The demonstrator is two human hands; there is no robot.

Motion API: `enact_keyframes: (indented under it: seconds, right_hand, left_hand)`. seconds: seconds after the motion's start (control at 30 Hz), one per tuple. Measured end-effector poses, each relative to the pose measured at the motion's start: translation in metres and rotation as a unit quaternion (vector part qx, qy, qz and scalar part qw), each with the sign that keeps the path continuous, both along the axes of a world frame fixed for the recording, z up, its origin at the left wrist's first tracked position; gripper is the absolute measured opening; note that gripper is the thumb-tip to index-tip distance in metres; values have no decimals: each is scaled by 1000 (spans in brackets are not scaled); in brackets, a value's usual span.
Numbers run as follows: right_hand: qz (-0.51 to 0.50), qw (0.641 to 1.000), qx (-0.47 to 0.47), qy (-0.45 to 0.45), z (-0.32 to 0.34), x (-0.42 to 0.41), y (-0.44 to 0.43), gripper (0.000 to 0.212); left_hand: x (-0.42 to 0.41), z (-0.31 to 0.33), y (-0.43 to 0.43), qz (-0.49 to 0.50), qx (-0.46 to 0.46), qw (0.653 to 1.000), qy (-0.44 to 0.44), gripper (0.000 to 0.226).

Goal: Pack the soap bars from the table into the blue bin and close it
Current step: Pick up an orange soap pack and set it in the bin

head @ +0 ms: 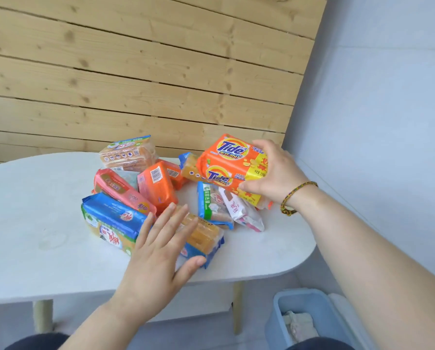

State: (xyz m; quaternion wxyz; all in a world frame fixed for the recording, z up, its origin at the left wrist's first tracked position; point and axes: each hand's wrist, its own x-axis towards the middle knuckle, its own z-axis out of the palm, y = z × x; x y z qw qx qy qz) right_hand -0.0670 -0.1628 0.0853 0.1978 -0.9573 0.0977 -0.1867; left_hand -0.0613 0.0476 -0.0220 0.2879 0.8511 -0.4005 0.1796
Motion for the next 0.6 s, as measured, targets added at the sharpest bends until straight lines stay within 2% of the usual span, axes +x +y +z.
enact_keyframes:
  seconds: [0.13, 0.23, 0.33, 0.47, 0.6]
  right_hand:
    - [-22, 997, 70, -30, -5, -53, -31, 80]
    - [-53, 992, 116, -19, -15, -96, -57, 83]
    - [-110, 980, 165, -12, -38, -142, -90, 84]
    - [-211, 953, 218, -15, -91, -203, -127, 84]
    - [-295, 904, 309, 22, -159, -248, -152, 81]
  left_hand:
    - [-24, -5, -41, -119, -9, 992, -39, 56]
    - [-36, -18, -68, -180, -26, 983, -4, 53]
    - [-45, -34, -98, -205, -19, 978, 42, 60]
    - [-60, -52, -144, -247, 15, 969, 26, 61]
    - [-73, -80, -190, -293, 61, 954, 22, 53]
